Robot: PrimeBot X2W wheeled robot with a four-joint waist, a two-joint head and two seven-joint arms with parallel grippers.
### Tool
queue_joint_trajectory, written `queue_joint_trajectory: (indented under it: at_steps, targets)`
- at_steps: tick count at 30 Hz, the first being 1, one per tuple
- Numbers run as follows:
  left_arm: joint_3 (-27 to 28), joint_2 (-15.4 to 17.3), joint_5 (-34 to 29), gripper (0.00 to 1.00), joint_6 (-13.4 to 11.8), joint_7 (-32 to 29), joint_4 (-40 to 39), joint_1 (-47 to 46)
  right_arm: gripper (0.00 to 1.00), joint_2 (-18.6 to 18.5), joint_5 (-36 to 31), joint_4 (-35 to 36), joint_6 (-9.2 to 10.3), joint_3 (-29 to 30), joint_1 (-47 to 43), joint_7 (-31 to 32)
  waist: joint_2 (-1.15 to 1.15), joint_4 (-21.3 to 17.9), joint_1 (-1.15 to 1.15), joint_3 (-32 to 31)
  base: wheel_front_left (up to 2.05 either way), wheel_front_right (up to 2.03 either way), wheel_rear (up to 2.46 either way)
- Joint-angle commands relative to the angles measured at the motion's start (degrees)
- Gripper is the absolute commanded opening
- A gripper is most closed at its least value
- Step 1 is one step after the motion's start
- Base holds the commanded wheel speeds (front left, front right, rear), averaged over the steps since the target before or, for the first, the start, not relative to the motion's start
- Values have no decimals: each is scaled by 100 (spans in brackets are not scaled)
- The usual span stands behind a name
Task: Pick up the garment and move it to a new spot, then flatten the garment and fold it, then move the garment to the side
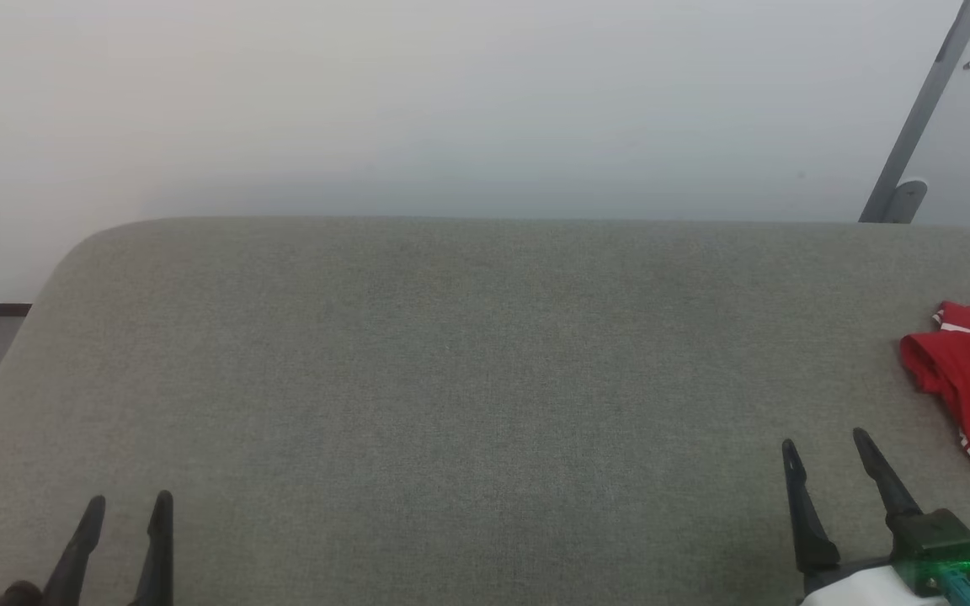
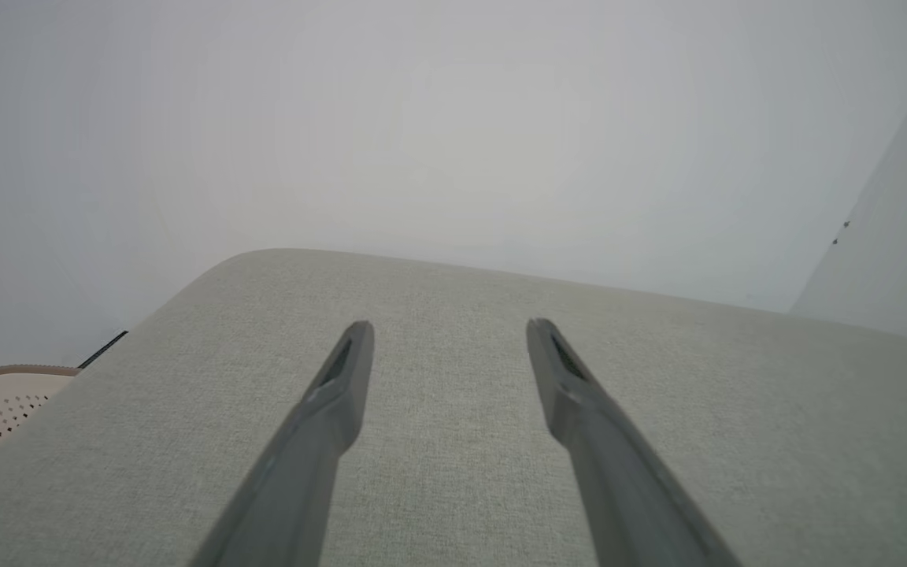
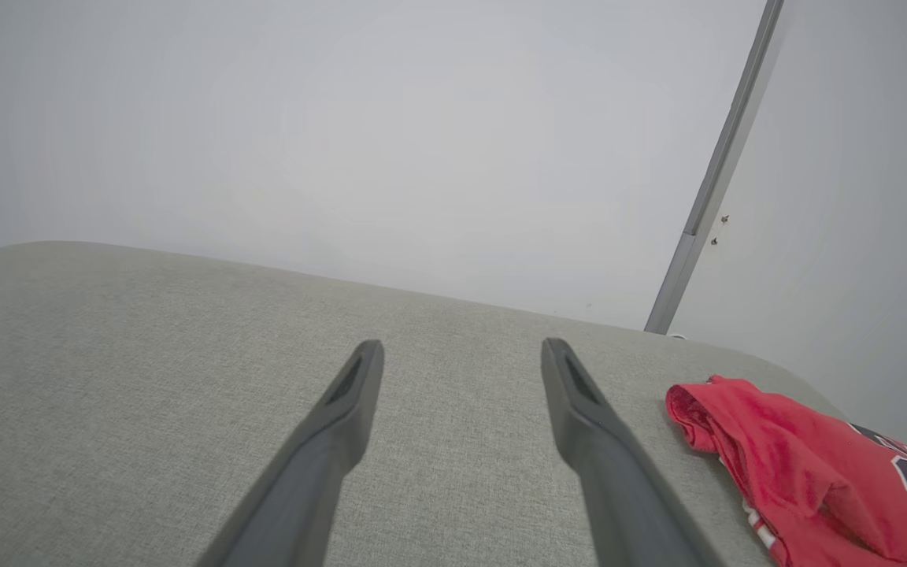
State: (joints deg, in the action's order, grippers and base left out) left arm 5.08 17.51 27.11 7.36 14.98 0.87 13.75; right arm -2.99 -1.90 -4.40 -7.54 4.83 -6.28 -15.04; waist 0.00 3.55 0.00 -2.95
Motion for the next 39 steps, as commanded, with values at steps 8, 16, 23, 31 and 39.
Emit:
queue_joint_trajectory:
  at_steps: [8, 16, 23, 31, 39]
  targets:
    - [25, -191, 0, 0, -2, -20, 191, 16, 0, 6, 39, -218, -1, 36, -75, 35, 0, 1, 0, -5, 0, 0, 0]
    - [31, -338, 819, 0, -1, -274, 334, -241, 0, 6, 1198, -332, 0, 76, 118, 323, 0, -25, 0, 18, 0, 0, 0]
    - [37, -440, 1390, 0, 1, -454, 437, -424, 0, 6, 2020, -370, 0, 66, 218, 487, 0, -45, 0, 36, 0, 0, 0]
    - [46, -554, 1988, 0, 3, -647, 534, -611, 0, 6, 2879, -428, 1, 73, 337, 675, 0, -68, 0, 56, 0, 0, 0]
    - [55, -653, 2544, 0, 5, -823, 624, -784, 0, 6, 3662, -491, 2, 84, 451, 854, 0, -91, 0, 77, 0, 0, 0]
